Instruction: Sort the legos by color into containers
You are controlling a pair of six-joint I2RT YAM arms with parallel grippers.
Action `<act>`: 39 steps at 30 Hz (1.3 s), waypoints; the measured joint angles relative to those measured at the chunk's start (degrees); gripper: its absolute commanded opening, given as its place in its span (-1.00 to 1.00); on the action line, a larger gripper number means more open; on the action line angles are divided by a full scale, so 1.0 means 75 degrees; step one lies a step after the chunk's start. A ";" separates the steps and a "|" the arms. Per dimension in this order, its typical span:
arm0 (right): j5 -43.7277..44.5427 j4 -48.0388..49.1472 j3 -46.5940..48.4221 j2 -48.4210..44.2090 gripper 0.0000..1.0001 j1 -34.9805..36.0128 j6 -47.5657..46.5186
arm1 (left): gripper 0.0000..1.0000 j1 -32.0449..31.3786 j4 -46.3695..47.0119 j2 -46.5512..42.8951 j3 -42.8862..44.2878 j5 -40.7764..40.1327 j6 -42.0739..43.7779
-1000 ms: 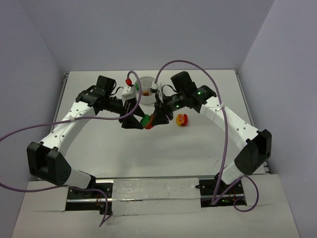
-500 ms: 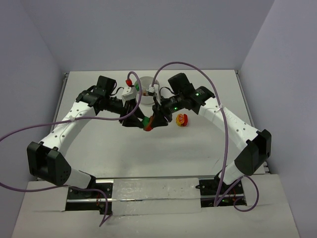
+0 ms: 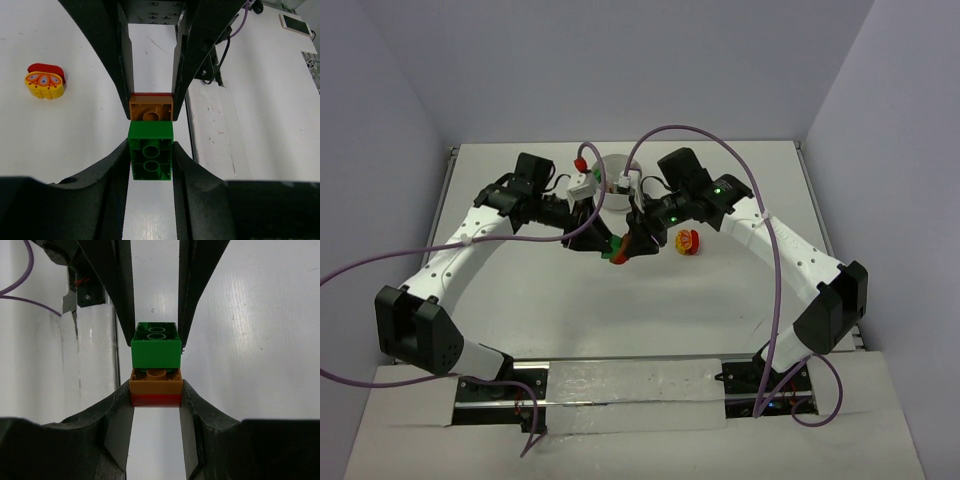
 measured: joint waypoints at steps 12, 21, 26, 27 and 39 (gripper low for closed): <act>0.0568 0.0015 -0.0471 -0.0351 -1.00 -0.0628 -0.0137 | -1.00 0.1935 0.1571 0.0025 -0.0219 0.0198 -0.1032; 0.0647 0.0175 -0.0522 -0.0487 -1.00 -0.1805 0.0073 | -0.95 0.2091 0.6640 0.1471 -0.0144 -0.0480 -0.3137; 0.0652 0.0322 -0.0611 -0.0595 -1.00 -0.2100 0.0319 | -0.95 0.2130 0.9233 0.3364 0.0249 -0.0688 -0.4668; 0.0650 0.0337 -0.0617 -0.0608 -1.00 -0.2140 0.0353 | -0.94 0.2142 0.9756 0.3696 0.0297 -0.0719 -0.4974; 0.0596 0.0350 -0.0617 -0.0598 -1.00 -0.2329 0.0522 | -0.80 0.2225 1.3448 0.5745 0.1028 -0.0877 -0.6891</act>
